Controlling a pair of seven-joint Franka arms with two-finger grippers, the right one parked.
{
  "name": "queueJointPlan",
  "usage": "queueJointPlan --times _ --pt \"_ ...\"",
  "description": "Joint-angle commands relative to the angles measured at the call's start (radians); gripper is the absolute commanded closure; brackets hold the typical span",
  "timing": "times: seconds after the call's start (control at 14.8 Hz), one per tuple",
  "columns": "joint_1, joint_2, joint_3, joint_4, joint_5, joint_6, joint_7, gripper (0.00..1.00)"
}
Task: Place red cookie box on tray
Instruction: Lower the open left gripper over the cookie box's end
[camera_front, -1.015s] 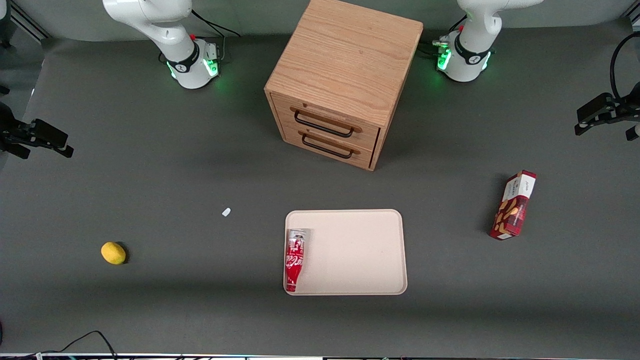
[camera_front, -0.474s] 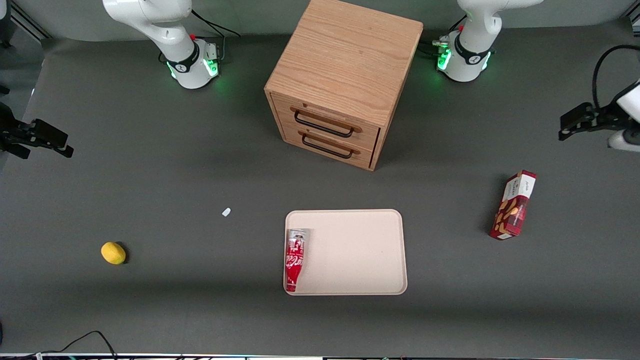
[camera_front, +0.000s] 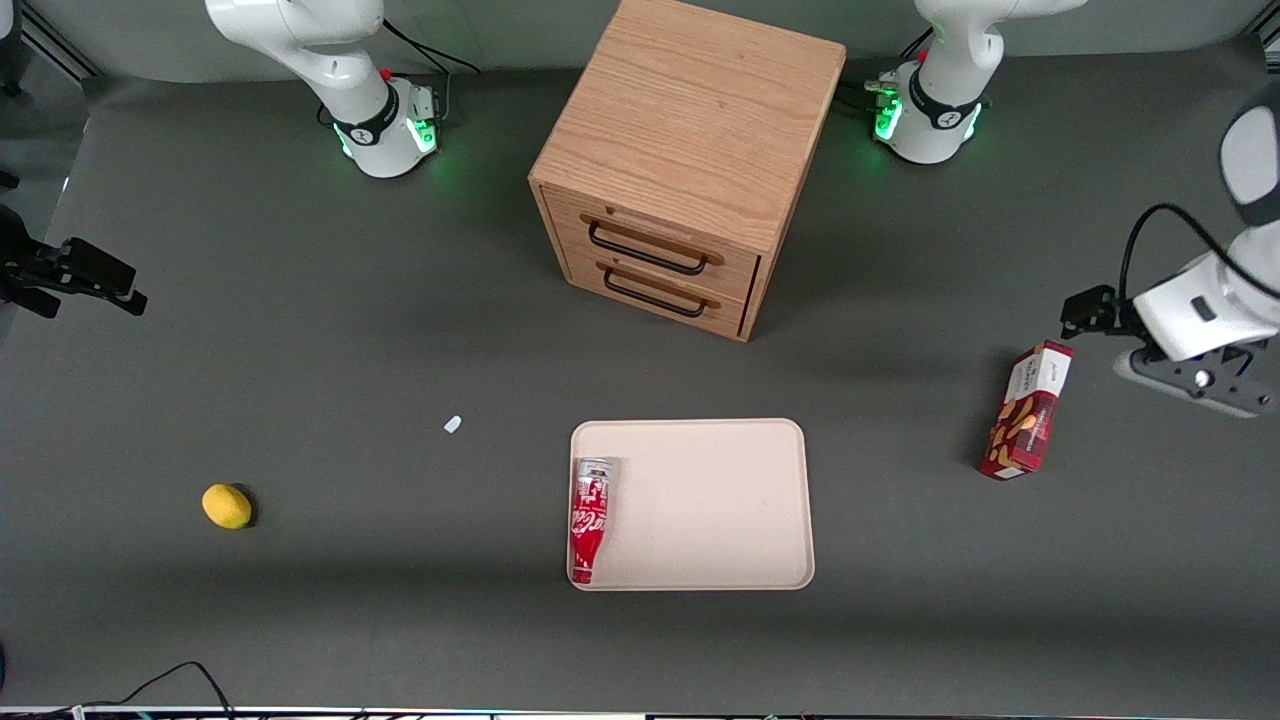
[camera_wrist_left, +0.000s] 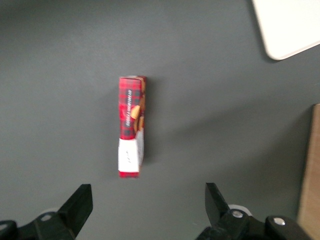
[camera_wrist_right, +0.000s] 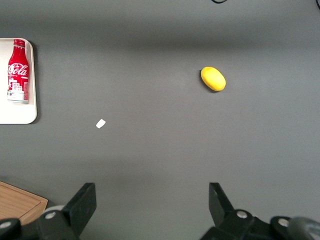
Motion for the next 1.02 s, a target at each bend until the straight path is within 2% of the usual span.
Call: queueJointPlan --times 0.0,0.34,0.54,0.95 --pt "-0.003 0.025 0.003 -0.068 0.06 0.126 0.074 0.0" --pt "0.014 0.06 0.009 -0.268 0.063 0.409 0.16 0.0" --pt "0.037 0.103 0.01 -0.318 0.102 0.487 0.177 0.0" --pt "0.054 0.172 0.032 -0.368 0.102 0.598 0.18 0.0"
